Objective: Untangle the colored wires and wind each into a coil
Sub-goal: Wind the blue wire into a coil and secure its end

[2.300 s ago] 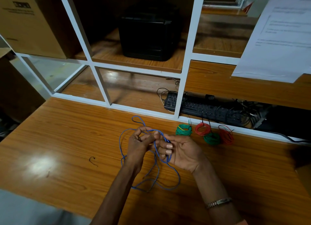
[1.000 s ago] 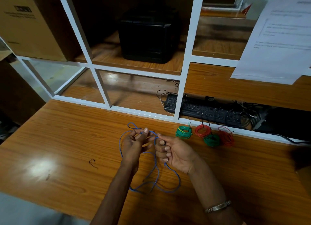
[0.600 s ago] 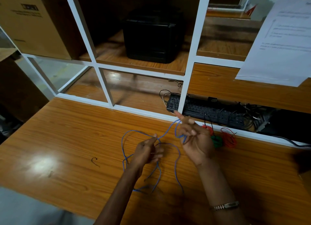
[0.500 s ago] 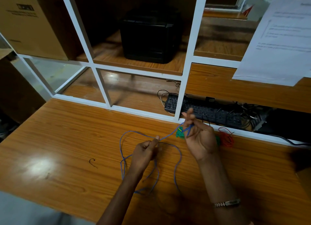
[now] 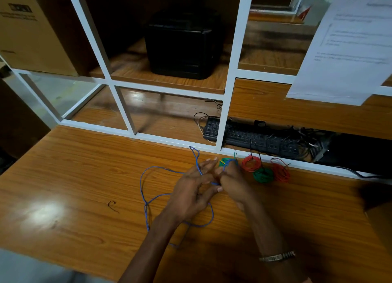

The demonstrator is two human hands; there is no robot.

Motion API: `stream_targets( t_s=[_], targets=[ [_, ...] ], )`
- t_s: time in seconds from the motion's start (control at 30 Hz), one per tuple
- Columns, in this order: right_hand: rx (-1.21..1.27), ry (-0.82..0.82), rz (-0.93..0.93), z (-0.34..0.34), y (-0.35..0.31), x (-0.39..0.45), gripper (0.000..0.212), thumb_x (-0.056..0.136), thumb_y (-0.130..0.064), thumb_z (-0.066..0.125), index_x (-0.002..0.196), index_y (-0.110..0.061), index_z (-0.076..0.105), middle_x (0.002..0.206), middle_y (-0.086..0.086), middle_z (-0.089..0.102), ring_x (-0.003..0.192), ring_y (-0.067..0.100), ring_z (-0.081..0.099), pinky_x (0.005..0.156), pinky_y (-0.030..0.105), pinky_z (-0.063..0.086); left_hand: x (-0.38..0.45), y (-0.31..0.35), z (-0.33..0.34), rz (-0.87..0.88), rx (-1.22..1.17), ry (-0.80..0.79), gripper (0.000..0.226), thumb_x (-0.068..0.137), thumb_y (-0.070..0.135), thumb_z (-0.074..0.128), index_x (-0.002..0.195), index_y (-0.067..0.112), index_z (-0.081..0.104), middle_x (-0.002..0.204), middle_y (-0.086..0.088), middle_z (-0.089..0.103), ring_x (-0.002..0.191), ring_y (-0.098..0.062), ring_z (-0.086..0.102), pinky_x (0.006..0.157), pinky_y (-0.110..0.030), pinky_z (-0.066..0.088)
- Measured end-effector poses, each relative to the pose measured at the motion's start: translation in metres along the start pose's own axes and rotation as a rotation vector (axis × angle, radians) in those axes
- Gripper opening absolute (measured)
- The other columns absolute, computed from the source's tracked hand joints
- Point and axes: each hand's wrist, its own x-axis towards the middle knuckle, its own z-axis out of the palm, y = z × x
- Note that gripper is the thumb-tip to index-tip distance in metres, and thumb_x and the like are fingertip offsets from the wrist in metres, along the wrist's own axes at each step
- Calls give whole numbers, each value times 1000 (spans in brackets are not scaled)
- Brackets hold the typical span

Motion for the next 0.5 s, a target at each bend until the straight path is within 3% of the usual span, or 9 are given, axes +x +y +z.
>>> stream_targets(
  t_s=[0.07,0.13,0.23,0.3,0.37,0.43,0.5],
  targets=[
    [-26,-124,85,-1,-1,-2,37,97,-6,49,133,-1,42,109,10,63,93,17,62,80,34,55,-2,0,-4,-95,-179,39,12,93,27,79,96,17,73,160,9,49,150,-6,40,120,-30,36],
    [27,-219,126,-1,-2,-8,34,98,1,44,131,-7,46,95,14,60,71,17,56,65,32,47,-1,-2,-10,-191,-310,76,13,92,22,80,94,17,68,158,8,51,150,-5,40,121,-35,35],
    [154,-316,129,-1,-1,-15,30,98,5,35,115,-10,54,82,10,56,50,11,39,49,26,33,2,-7,-15,-204,-257,79,16,92,28,80,99,21,68,162,8,44,151,0,35,122,-32,34],
    [307,-401,183,-1,-3,-15,21,103,-8,40,96,-16,58,70,6,50,42,8,29,44,23,23,4,-7,-16,-223,-257,111,25,91,38,79,107,24,65,165,9,39,150,2,36,118,-26,36],
    [444,-514,254,-1,-7,-16,34,105,-40,45,82,-21,62,59,1,39,36,7,19,41,22,13,7,-5,-14,-274,-334,164,35,90,49,74,110,25,60,165,5,42,149,-2,39,114,-29,41],
    [498,-643,269,-3,-9,-18,59,103,-62,38,86,-14,67,53,1,26,35,8,12,39,23,10,9,-6,-13,-354,-436,207,40,90,58,67,107,22,59,154,3,54,149,-4,41,113,-36,45],
    [577,-771,218,-5,-10,-22,74,104,-62,29,96,0,69,50,0,17,36,9,8,40,26,10,11,-12,-16,-428,-519,263,57,94,71,55,99,14,60,126,5,66,132,-4,55,111,-37,47]
  ],
)
